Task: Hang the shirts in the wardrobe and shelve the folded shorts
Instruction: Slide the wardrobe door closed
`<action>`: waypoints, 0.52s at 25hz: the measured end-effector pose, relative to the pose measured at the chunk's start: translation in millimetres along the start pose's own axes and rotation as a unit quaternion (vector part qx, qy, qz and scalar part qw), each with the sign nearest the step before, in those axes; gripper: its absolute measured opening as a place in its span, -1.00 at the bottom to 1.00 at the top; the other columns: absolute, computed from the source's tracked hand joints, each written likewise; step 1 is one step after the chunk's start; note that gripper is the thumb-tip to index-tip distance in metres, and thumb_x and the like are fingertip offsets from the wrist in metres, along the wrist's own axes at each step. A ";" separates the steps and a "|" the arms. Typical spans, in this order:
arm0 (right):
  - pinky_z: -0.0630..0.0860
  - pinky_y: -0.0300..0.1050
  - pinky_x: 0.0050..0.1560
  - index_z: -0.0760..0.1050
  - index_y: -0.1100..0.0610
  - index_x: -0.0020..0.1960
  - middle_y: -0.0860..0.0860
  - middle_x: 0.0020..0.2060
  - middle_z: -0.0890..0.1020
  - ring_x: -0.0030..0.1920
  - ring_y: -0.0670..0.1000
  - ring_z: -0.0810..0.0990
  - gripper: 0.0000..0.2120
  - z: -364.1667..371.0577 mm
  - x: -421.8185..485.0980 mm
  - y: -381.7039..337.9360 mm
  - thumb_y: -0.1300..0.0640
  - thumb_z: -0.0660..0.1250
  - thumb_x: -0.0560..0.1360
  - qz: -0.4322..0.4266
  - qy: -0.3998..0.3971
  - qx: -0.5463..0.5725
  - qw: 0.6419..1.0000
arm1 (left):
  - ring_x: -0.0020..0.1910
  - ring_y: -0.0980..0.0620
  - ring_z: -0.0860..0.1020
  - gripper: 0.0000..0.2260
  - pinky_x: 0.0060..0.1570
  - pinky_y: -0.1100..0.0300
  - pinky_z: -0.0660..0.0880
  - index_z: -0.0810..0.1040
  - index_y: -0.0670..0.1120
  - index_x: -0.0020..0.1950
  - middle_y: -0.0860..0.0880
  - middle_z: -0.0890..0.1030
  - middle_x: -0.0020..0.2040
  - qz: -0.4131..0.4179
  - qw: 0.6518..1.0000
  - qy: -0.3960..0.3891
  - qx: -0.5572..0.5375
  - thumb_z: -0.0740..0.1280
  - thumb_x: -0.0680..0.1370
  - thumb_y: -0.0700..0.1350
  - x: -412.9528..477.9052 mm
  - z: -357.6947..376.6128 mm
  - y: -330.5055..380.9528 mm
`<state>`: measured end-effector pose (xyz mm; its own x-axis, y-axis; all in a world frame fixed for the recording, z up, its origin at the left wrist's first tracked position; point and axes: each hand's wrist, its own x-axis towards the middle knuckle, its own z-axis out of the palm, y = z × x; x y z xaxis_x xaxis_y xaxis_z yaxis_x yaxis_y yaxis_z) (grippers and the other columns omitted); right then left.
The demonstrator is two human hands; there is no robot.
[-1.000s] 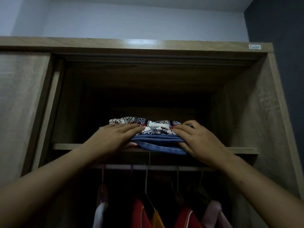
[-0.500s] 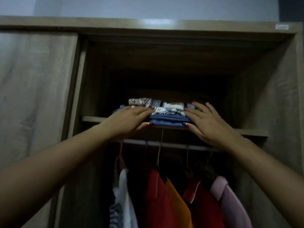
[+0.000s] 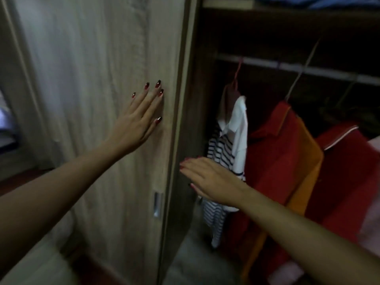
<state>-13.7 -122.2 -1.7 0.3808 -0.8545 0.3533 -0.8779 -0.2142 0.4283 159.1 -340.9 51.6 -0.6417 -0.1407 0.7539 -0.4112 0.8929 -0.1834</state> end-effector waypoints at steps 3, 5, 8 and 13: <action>0.44 0.00 0.28 0.47 0.20 0.28 0.12 0.28 0.54 0.30 0.09 0.49 -0.61 52.9 22.4 -35.5 0.13 0.26 0.47 -0.053 -0.091 0.037 0.994 | 0.56 -0.12 -0.08 -0.46 0.51 -0.12 0.00 -0.08 -0.11 0.56 -0.09 -0.09 0.57 0.006 0.999 -0.035 0.013 0.01 0.65 0.06 -24.1 17.7 -15.2; 0.45 0.04 0.24 0.47 0.20 0.26 0.12 0.28 0.54 0.30 0.10 0.48 -0.61 80.8 33.9 -52.4 0.15 0.22 0.45 -0.083 -0.162 0.048 0.982 | 0.56 -0.14 -0.11 -0.44 0.52 -0.09 -0.06 -0.10 -0.11 0.56 -0.10 -0.13 0.56 0.017 0.999 -0.044 0.025 0.02 0.65 0.08 -29.1 26.9 -23.8; 0.36 0.13 0.28 0.44 0.16 0.29 0.10 0.29 0.51 0.34 0.08 0.44 -0.54 115.1 35.2 -69.0 0.11 0.02 0.46 -0.081 -0.238 0.029 0.967 | 0.55 -0.18 -0.13 -0.39 0.52 -0.12 -0.08 -0.11 -0.13 0.56 -0.16 -0.13 0.56 0.027 0.997 -0.060 0.045 0.03 0.65 0.14 -30.3 37.0 -31.4; 0.07 0.23 0.45 0.05 0.14 0.52 0.08 0.54 0.10 0.54 0.05 0.02 -0.40 147.2 25.1 -83.7 0.16 0.19 0.54 -0.042 -0.303 -0.006 0.952 | 0.52 -0.17 -0.17 -0.32 0.47 -0.27 -0.01 -0.11 -0.17 0.55 -0.25 -0.02 0.56 0.013 0.998 -0.052 0.031 0.02 0.62 0.22 -28.5 46.4 -29.7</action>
<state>26.6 -195.4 -151.0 0.2088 -0.9518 -0.2247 -0.8469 -0.2909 0.4452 159.5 -383.2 6.3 -0.7154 -0.1650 0.6790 -0.4312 0.8689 -0.2431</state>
